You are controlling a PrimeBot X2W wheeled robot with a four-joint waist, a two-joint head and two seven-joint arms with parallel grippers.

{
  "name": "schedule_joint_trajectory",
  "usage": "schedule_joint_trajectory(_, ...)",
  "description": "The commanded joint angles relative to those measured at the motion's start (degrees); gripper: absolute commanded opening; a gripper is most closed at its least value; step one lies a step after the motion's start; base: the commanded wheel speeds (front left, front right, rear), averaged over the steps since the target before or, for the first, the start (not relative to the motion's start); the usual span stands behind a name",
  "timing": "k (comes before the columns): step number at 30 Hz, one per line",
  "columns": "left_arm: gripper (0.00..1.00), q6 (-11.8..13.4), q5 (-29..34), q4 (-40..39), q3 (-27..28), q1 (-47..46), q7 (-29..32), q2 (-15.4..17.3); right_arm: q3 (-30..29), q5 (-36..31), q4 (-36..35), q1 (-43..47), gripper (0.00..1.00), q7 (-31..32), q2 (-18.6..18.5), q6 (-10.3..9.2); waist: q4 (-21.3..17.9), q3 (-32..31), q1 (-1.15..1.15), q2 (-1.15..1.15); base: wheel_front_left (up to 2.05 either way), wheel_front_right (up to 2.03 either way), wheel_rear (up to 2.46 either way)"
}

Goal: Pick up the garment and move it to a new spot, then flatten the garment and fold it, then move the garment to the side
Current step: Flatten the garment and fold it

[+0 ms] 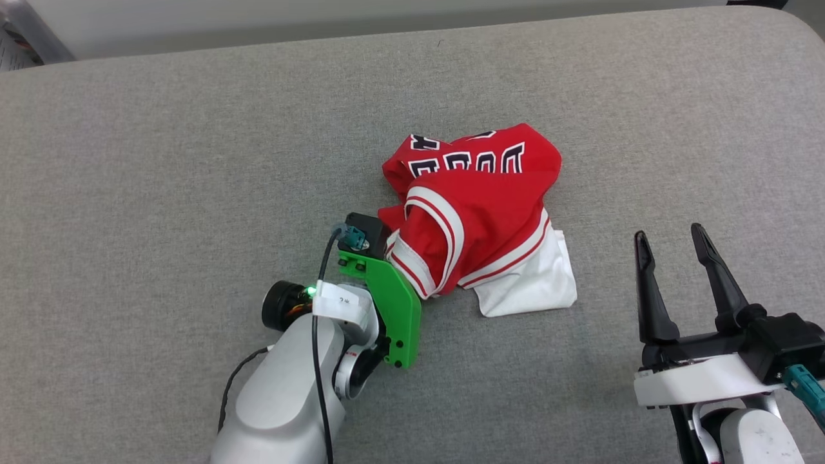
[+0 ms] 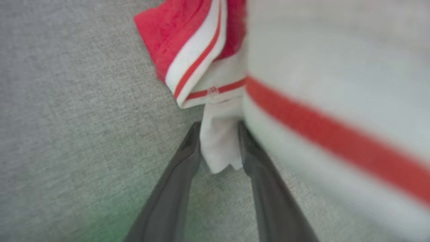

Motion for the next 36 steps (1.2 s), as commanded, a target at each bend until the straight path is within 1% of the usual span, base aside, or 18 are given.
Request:
schedule_joint_trajectory(1,0.0,-0.4,-0.22,1.96,-0.41,0.33,-0.2,-0.09,-0.08,-0.18,-0.35,-0.93,1.0,-0.28,-0.04,-0.05,0.18,0.23,0.0,0.0,0.0,0.0,0.0)
schedule_joint_trajectory(4,0.0,-0.55,-0.38,3.0,-0.08,-0.01,-2.29,0.05,-0.54,-0.2,-0.16,-0.88,1.0,-0.28,-0.04,-0.05,0.81,-0.09,0.0,0.0,0.0,0.0,0.0)
schedule_joint_trajectory(8,0.0,-0.59,-0.6,3.08,0.98,0.5,-5.38,1.53,-1.11,0.12,0.73,-0.3,1.0,-0.28,-0.04,-0.05,2.26,-2.39,0.0,0.0,0.0,0.0,0.0)
schedule_joint_trajectory(12,0.0,-0.53,-1.08,-0.1,2.75,1.91,-8.29,4.15,-1.35,0.7,1.33,0.34,1.0,-0.28,-0.04,-0.05,3.79,-5.04,0.0,0.0,0.0,0.0,0.0)
schedule_joint_trajectory(16,0.0,0.39,-1.32,-5.71,4.96,4.14,-9.2,8.02,-1.71,1.26,1.72,1.1,1.0,-0.28,-0.04,-0.05,5.29,-6.88,0.0,0.0,0.0,0.0,0.0)
schedule_joint_trajectory(21,0.0,2.35,-2.2,-13.84,8.96,7.38,-7.89,13.74,-1.54,1.67,2.09,1.64,1.0,-0.28,-0.04,-0.05,6.43,-7.85,0.0,0.0,0.0,0.0,0.0)
schedule_joint_trajectory(23,0.0,3.47,-2.92,-16.99,11.09,9.14,-6.59,16.24,-1.57,1.82,2.22,1.83,1.0,-0.28,-0.04,-0.05,6.75,-8.02,0.0,0.0,0.0,0.0,0.0)
schedule_joint_trajectory(26,0.0,4.43,-4.03,-19.75,13.28,11.65,-4.27,19.09,-1.49,1.86,2.45,1.92,1.0,-0.28,-0.04,-0.05,6.99,-8.05,0.0,0.0,0.0,0.0,0.0)
schedule_joint_trajectory(30,0.0,4.37,-5.52,-21.27,14.17,15.16,-0.77,21.63,-1.44,1.73,2.64,1.79,1.0,-0.28,-0.04,-0.05,7.09,-7.78,0.0,0.0,0.0,0.0,0.0)
schedule_joint_trajectory(32,0.0,3.7,-6.3,-20.66,13.86,16.53,0.59,22.2,-1.45,1.61,2.78,1.63,1.0,-0.28,-0.04,-0.05,7.09,-7.61,0.0,0.0,0.0,0.0,0.0)
schedule_joint_trajectory(34,0.0,3.42,-6.45,-19.67,13.64,17.21,0.67,22.4,-1.41,1.51,2.93,1.46,1.0,-0.28,-0.04,-0.05,7.09,-7.49,0.0,0.0,0.0,0.0,0.0)
schedule_joint_trajectory(35,0.15,3.13,-5.9,-18.82,13.27,17.33,0.37,22.86,-1.38,1.48,3.01,1.38,1.0,-0.28,-0.04,-0.05,7.06,-7.48,0.0,0.0,0.0,0.0,0.0)
schedule_joint_trajectory(36,0.89,3.1,-5.21,-18.16,13.05,17.32,-0.2,23.24,-1.34,1.43,3.08,1.34,1.0,-0.28,-0.04,-0.05,7.04,-7.5,0.0,0.0,0.0,0.0,0.0)
